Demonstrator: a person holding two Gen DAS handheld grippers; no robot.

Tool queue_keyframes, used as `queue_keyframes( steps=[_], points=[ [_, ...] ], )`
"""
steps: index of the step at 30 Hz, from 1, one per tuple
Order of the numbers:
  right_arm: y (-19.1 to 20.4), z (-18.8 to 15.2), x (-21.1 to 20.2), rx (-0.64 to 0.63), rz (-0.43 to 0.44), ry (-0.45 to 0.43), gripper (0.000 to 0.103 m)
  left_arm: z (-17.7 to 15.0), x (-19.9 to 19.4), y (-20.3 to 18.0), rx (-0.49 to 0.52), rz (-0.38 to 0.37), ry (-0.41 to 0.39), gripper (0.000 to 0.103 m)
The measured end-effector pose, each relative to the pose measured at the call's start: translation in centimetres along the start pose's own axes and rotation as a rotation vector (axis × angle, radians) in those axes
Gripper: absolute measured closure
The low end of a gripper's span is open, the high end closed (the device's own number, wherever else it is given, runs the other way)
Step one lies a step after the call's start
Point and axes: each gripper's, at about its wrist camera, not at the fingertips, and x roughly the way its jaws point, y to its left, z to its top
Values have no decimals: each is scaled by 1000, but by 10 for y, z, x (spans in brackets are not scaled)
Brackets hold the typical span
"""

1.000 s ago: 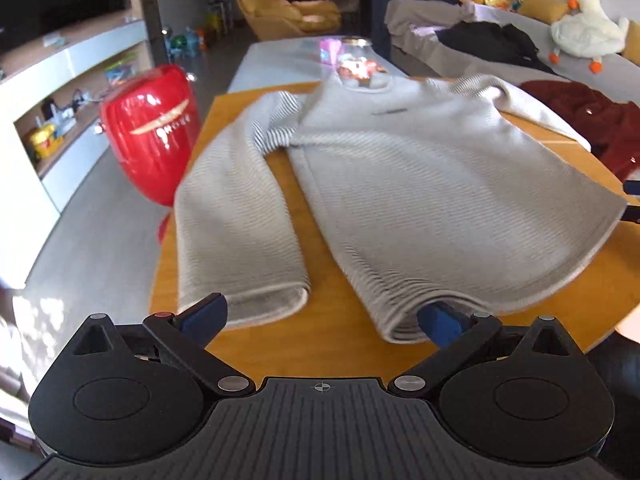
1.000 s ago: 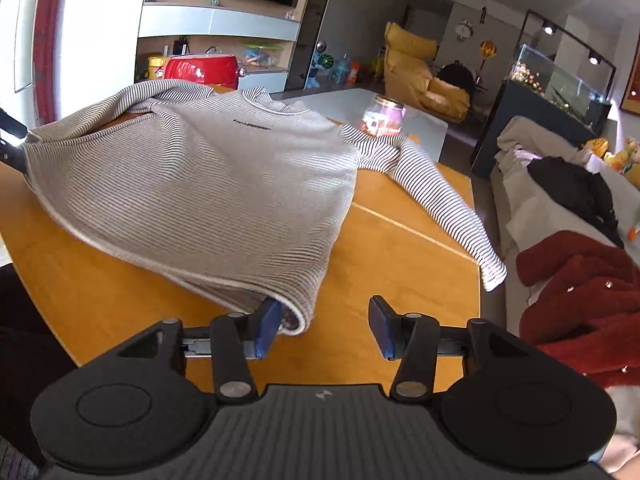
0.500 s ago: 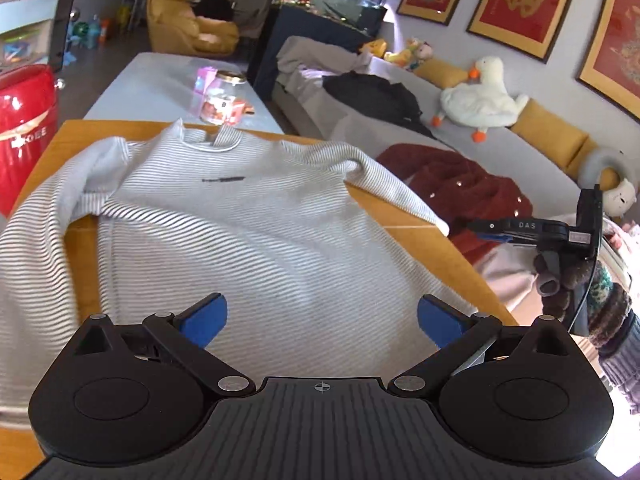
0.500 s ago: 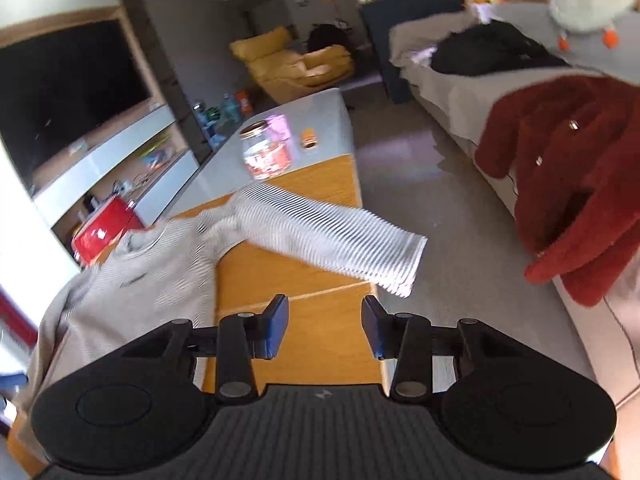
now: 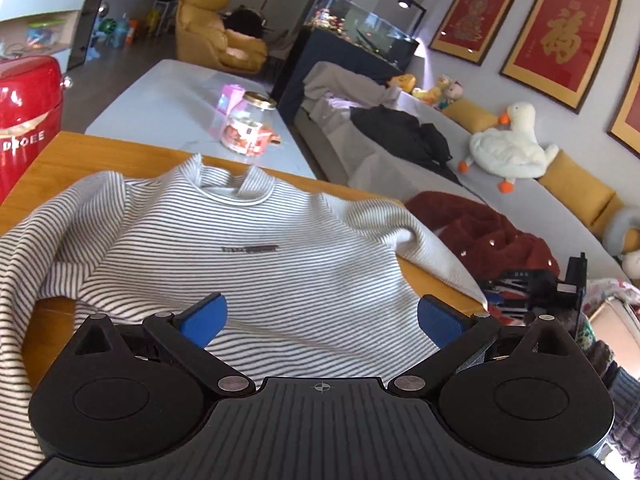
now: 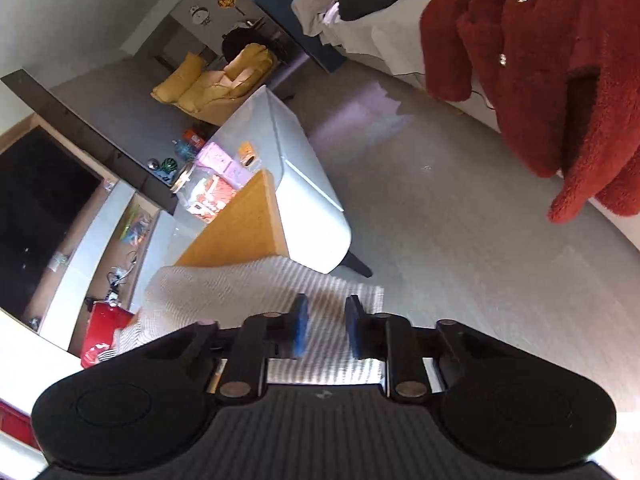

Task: Fold clothes
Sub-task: 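Grasp a sleeve cuff of the shirt with the right gripper, then fold the held sleeve across the shirt body and open the right gripper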

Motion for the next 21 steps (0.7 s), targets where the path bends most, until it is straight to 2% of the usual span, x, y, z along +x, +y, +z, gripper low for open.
queue_keyframes(
  steps=[3, 6, 9, 10, 11, 13, 15, 18, 21],
  points=[
    [43, 8, -18, -99, 57, -36, 101, 0, -3, 18, -43, 6, 5, 0],
    [95, 18, -37, -217, 98, -76, 101, -5, -6, 27, -80, -3, 3, 0],
    [116, 21, -44, -260, 86, -83, 100, -16, -1, 29, -114, -52, 21, 0],
    [111, 21, -42, -227, 80, -64, 96, -21, 2, 28, -112, -53, 29, 0],
    [101, 19, -37, -161, 63, -36, 86, -25, 5, 26, -110, -55, 36, 0],
    [77, 11, -30, -19, 35, 13, 73, -33, 9, 25, -95, -51, 33, 0],
    [53, -2, -27, 94, 3, 27, 73, -37, 10, 22, -75, -43, 27, 0],
    [24, -13, -26, 164, -70, -18, 71, -39, 10, 21, -66, -40, 21, 0],
    [2, -20, -22, 209, -98, -37, 68, -40, 9, 22, -69, -44, 15, 0]
  ],
)
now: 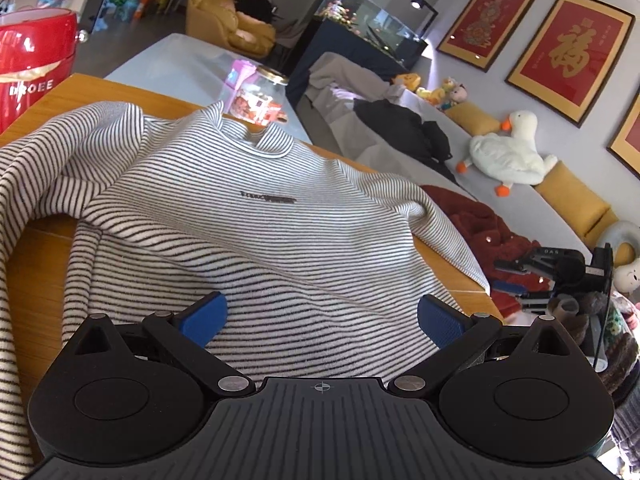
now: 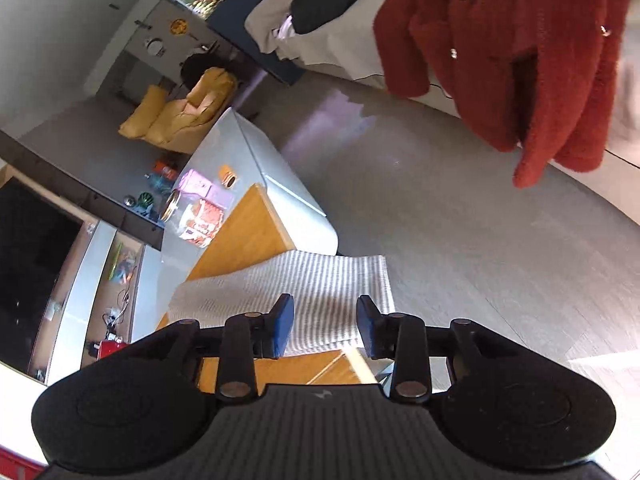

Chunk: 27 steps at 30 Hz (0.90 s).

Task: Fold clothes
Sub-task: 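Fold the held sleeve across the shirt body and open the right gripper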

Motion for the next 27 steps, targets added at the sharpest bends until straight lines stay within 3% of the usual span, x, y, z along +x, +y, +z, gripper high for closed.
queue_keyframes(
  steps=[6, 10, 12, 14, 19, 20, 23, 27],
  points=[
    [-34, 1, 12, 73, 45, -19, 68, 1, -2, 10, -45, -35, -14, 0],
    [-60, 1, 25, 155, 115, 29, 68, 1, -2, 12, -61, -46, -19, 0],
    [-62, 1, 32, 174, 157, 52, 73, 2, -2, 11, -55, -42, -19, 0],
    [-49, 6, 30, 110, 178, 35, 85, 2, -1, 10, -46, -36, -17, 0],
    [42, 24, -6, -235, 232, -108, 93, 1, -1, 9, -41, -33, -17, 0],
    [67, 26, -17, -305, 258, -144, 98, 1, -1, 9, -44, -36, -18, 0],
    [144, 24, -41, -479, 349, -214, 99, 1, -2, 11, -59, -45, -24, 0],
    [240, 4, -50, -661, 485, -202, 103, 0, -3, 13, -74, -54, -32, 0]
  ],
)
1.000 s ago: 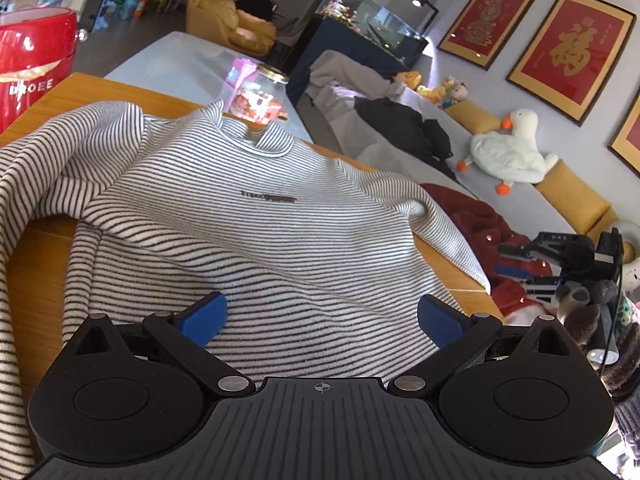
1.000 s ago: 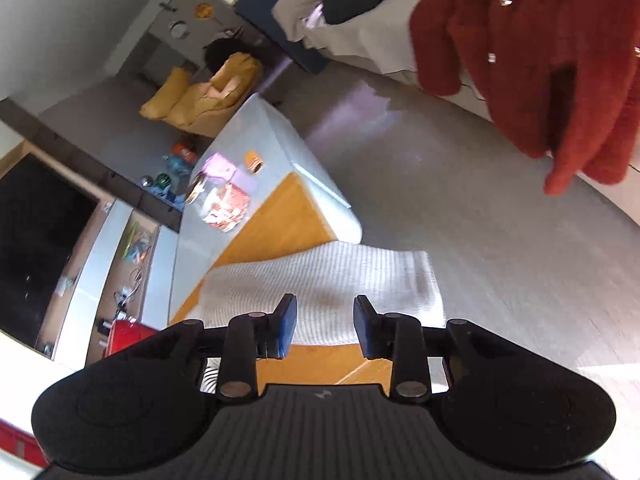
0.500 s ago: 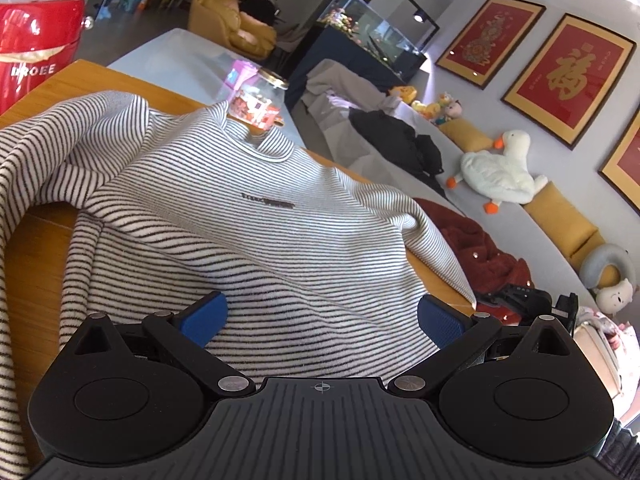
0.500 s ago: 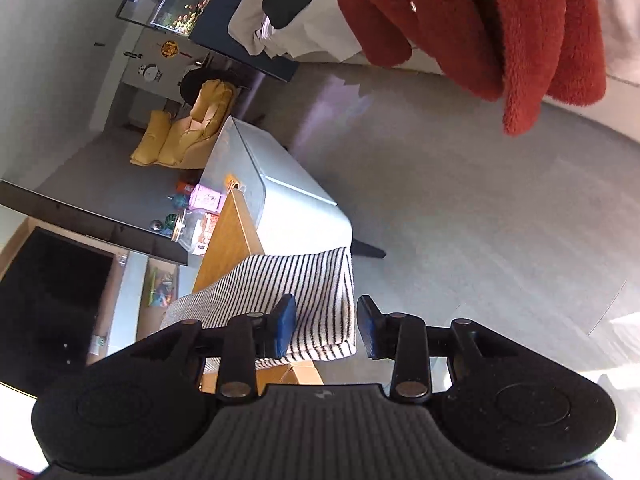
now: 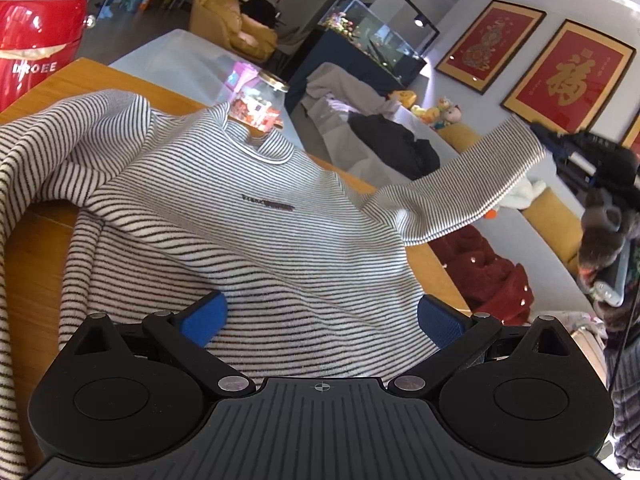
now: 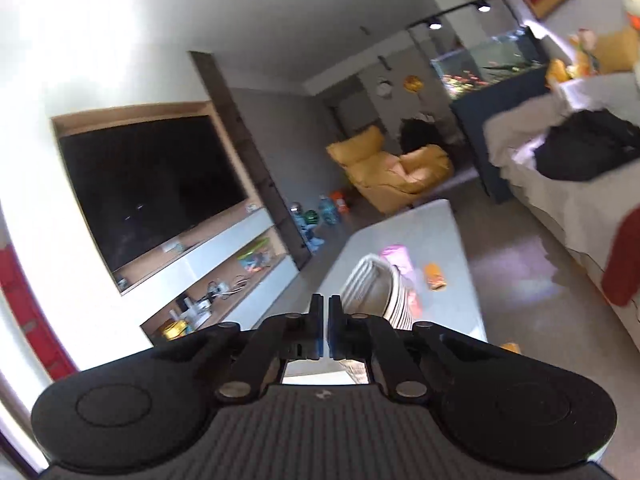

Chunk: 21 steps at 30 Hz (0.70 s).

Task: Fold clothes
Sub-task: 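Fold the held sleeve across the shirt body and open the right gripper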

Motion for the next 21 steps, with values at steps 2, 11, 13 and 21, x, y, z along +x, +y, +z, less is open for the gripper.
queue_keyframes(
  steps=[2, 11, 13, 21],
  points=[
    [37, 4, 26, -65, 65, 32, 103, 0, 0, 0, -2, 0, -3, 0],
    [130, -25, 106, -244, 174, 189, 102, -2, -2, 5, -30, -26, -11, 0],
    [124, -33, 107, -275, 125, 222, 100, -2, -1, 3, -24, -19, -9, 0],
    [86, -107, 87, -653, -167, 290, 52, -3, 3, -8, 46, 25, 15, 0]
  ],
)
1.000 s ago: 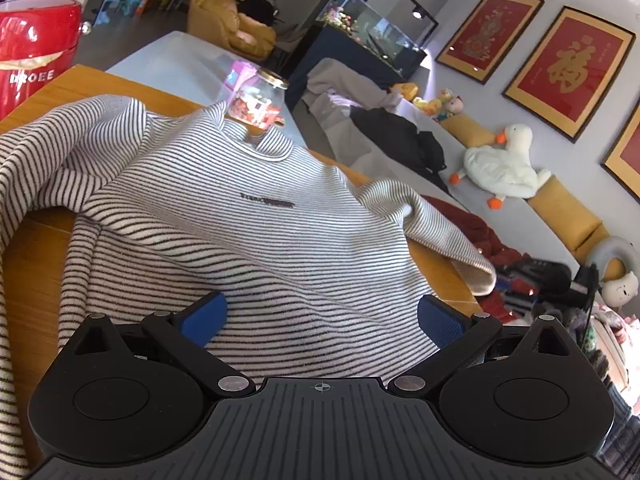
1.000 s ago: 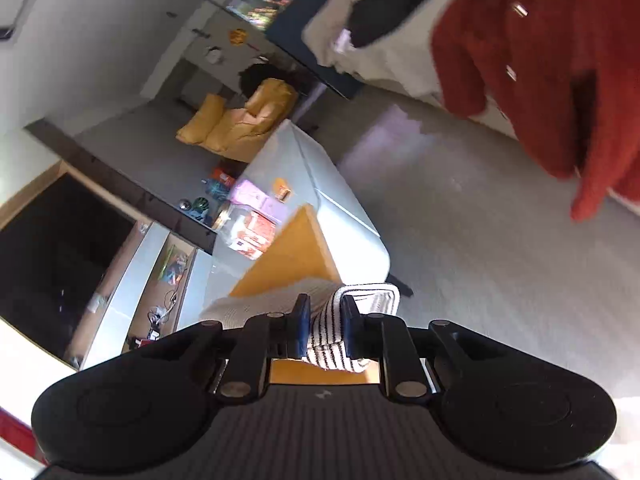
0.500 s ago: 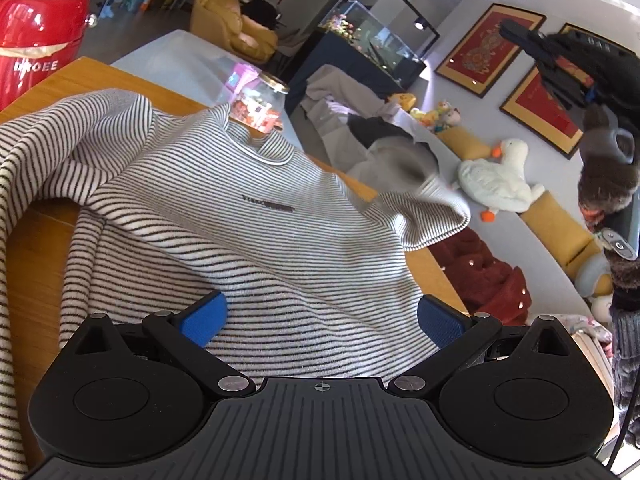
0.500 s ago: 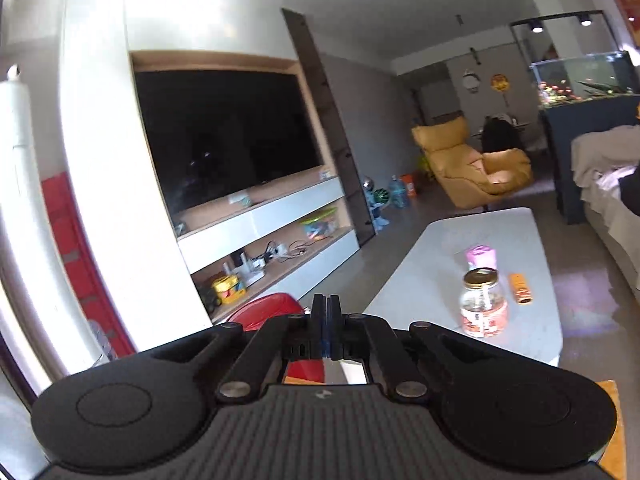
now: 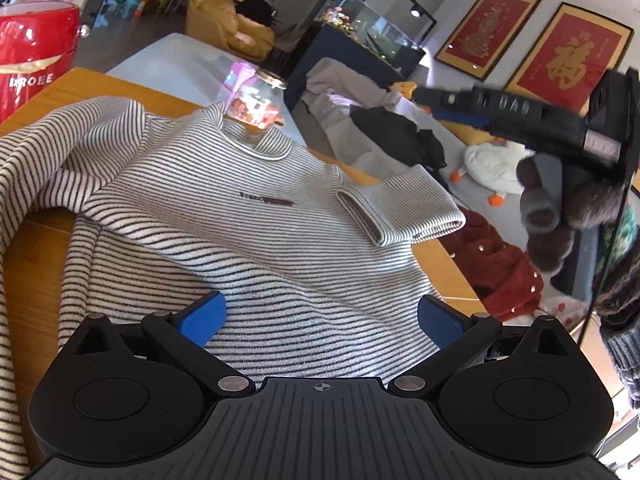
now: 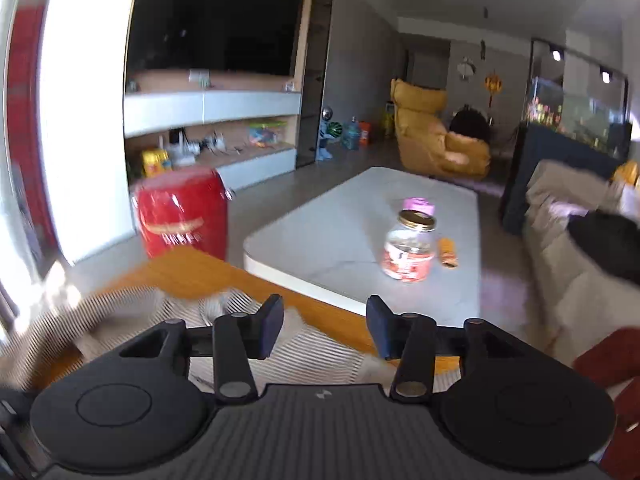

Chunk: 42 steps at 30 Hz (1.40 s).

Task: Fold clothes
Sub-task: 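Fold the held sleeve across the shirt body and open the right gripper, then grasp the other sleeve with the right gripper and lift it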

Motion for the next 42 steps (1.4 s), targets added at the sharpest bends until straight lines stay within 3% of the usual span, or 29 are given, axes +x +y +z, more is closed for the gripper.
queue_keyframes(
  steps=[3, 6, 10, 11, 13, 17, 20, 24, 29, 39, 42],
  points=[
    [27, -41, 4, -249, -16, 85, 46, 0, -2, 4, -22, -18, -7, 0],
    [47, -73, 11, -381, -6, 171, 46, -1, -4, 10, -51, -39, -15, 0],
    [53, -96, 30, -514, -119, 142, 44, -1, -4, 11, -60, -41, -20, 0],
    [52, -93, 34, -496, -122, 142, 57, -1, -4, 11, -60, -40, -20, 0],
    [48, -79, 33, -442, -132, 119, 93, -1, -4, 11, -62, -41, -21, 0],
    [26, -14, 4, -208, -116, -46, 93, -2, -5, 13, -73, -49, -26, 0],
    [9, 39, -22, -28, -24, -157, 93, 0, -5, 13, -77, -52, -27, 0],
    [15, 78, -36, 62, 120, -224, 93, 0, -5, 15, -83, -56, -30, 0],
    [46, 93, -22, 92, 256, -218, 93, -1, -5, 17, -88, -63, -34, 0],
    [86, 68, 16, 85, 352, -106, 91, -2, -7, 16, -92, -68, -37, 0],
    [80, 63, 13, 128, 373, -103, 66, -2, -7, 17, -92, -69, -37, 0]
  ],
)
